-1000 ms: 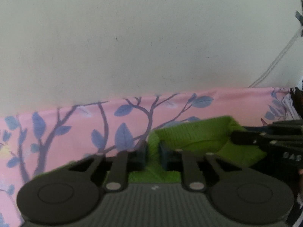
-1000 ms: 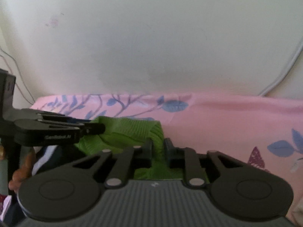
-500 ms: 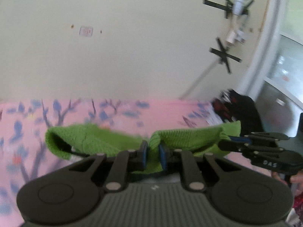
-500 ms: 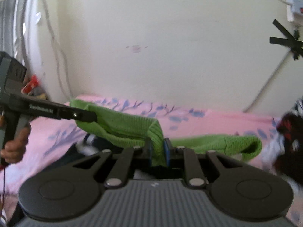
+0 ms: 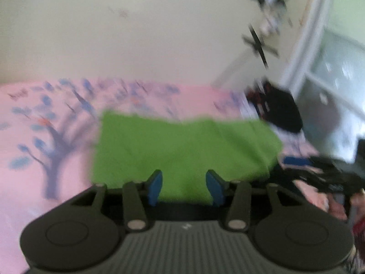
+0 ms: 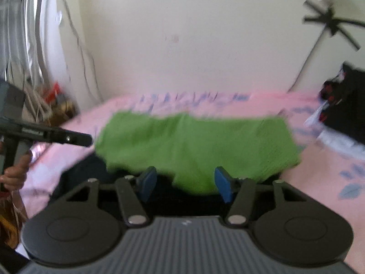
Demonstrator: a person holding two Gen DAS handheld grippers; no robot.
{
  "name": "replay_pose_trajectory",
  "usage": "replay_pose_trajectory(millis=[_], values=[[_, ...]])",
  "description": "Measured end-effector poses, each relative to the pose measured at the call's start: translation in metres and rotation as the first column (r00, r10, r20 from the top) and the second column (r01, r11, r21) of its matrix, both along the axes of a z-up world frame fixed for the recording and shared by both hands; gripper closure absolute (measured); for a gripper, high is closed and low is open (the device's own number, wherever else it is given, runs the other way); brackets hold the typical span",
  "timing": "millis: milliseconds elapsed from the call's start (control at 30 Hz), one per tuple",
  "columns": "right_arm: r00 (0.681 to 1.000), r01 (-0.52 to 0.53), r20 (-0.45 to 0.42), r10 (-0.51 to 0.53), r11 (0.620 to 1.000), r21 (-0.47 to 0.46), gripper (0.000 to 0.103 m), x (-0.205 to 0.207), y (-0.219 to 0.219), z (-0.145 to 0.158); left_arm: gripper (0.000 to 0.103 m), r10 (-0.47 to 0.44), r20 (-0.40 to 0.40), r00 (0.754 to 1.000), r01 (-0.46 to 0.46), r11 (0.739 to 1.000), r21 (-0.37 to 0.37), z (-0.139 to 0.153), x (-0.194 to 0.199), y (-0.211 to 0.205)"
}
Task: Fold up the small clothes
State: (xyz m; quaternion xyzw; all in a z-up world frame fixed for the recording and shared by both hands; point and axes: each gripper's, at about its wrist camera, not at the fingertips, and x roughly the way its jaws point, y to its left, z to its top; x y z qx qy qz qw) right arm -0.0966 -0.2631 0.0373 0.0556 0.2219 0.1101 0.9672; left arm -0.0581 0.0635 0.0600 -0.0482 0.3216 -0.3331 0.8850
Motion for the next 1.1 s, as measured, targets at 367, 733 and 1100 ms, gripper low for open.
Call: replay_pose_trajectory(millis=[367, 733, 1100], values=[[0.941, 0.315, -0.192, -0.279, 0.930, 0.192, 0.097, 0.070, -0.082, -0.020, 0.079, 0.126, -0.113, 0.986, -0.121, 0.992, 0.042, -0.038, 0.132, -0.029], [0.952, 0.306, -0.007, -0.307, 0.947, 0.101, 0.054, 0.024, -0.056, 0.011, 0.067, 0.029, -0.106, 0.994, -0.037, 0.997, -0.075, -0.015, 0.093, -0.014], [0.977, 0.165, -0.166, -0.132, 0.964, 0.207, 0.072, 0.036, -0.046, -0.028, 0.064, 0.000, -0.111, 0.994, 0.008, 0.997, 0.071, -0.033, 0.049, -0.012]])
